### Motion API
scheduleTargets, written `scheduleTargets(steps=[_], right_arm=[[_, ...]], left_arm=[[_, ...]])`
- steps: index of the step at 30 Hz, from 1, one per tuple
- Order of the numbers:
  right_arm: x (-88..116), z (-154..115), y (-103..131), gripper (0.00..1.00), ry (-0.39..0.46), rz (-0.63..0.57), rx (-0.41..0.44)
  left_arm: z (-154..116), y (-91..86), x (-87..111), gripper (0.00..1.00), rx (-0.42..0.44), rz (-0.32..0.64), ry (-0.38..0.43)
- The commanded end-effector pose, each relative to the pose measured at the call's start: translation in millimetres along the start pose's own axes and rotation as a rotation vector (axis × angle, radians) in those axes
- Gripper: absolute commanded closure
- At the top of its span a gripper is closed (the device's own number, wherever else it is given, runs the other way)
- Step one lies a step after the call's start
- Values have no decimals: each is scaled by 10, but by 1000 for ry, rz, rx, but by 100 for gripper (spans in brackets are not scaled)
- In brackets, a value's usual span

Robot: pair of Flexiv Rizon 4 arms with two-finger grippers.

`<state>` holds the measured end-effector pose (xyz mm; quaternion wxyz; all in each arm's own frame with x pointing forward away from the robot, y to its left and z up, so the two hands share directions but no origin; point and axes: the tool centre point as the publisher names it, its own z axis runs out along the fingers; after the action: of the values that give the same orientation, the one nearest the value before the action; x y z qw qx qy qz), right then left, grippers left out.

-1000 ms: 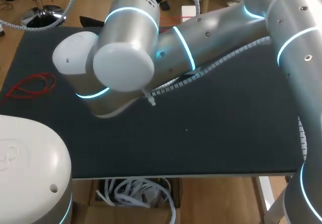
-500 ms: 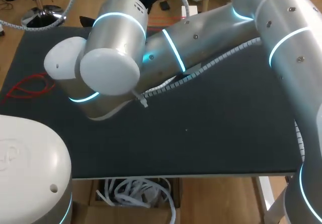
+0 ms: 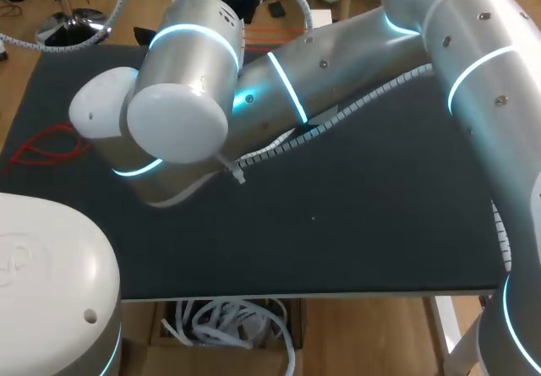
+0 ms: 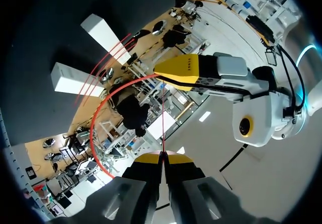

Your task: Grab the tape and strap the tape.

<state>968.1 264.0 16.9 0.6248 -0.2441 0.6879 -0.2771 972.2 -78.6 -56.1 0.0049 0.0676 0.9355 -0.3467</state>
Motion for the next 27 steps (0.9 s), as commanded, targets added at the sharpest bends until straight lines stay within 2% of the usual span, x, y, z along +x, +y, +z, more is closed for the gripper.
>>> scheduleTargets(steps=[1,27], right_arm=[[-14,31,15,100,2,-6,5],[-25,39,172,100,3,-25,-30]], left_arm=[[-4,-1,0,100,-2,-1,1],[-4,-1,0,100,-2,-1,1]])
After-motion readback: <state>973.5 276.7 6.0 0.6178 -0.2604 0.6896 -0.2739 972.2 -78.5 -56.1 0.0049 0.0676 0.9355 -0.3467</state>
